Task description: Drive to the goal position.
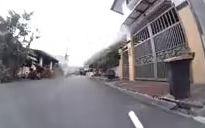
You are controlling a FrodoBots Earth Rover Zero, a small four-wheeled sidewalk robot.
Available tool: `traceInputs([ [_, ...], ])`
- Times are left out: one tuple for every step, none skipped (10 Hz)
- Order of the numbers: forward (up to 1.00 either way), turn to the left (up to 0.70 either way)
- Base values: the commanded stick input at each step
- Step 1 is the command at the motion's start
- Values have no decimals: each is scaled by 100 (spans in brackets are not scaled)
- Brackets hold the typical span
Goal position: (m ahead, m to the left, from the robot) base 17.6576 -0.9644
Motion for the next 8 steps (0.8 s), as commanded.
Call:
traceInputs([
  [85,0],
  [85,0],
  [85,0],
  [85,0],
  [85,0],
  [85,0],
  [85,0],
  [85,0],
])
